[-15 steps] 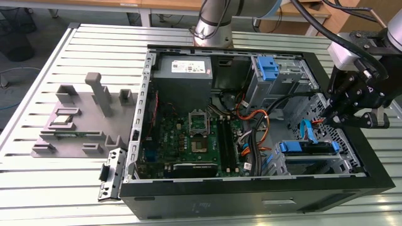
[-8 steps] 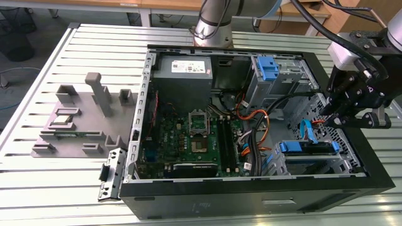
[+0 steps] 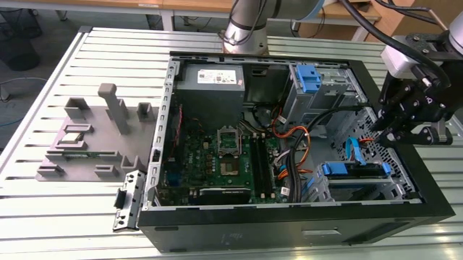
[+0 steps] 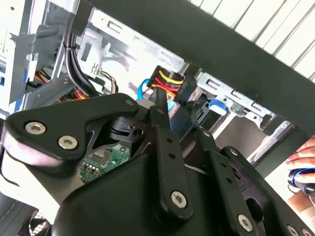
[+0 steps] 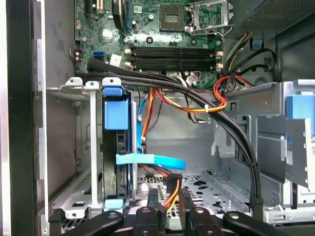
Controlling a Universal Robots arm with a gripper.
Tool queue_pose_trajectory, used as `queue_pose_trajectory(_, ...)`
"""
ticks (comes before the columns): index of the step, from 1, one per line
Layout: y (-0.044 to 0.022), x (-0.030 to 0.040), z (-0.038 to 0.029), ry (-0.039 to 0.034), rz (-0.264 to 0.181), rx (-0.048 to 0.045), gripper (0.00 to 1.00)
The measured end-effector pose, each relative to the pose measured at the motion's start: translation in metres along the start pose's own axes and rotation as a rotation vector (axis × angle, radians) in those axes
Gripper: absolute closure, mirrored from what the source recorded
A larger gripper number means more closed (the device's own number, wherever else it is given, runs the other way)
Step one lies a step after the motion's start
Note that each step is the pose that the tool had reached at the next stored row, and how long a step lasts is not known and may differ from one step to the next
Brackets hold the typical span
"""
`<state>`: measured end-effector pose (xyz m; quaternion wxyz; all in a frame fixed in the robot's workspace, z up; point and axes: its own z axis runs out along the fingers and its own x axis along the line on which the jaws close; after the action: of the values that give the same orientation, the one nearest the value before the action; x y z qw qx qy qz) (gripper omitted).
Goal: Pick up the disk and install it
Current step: 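Insert the second disk wire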
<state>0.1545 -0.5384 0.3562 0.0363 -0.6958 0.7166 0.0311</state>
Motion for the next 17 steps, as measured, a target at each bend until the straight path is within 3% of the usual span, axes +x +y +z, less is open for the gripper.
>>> queue_pose_trajectory(10, -0.0175, -0.0002, 0.0007, 0.0020, 0.001, -0.0075, 0.69)
queue_pose_trajectory(17, -0.0181, 0.0013, 0.0070, 0.0032, 0.004, -0.0210, 0.69)
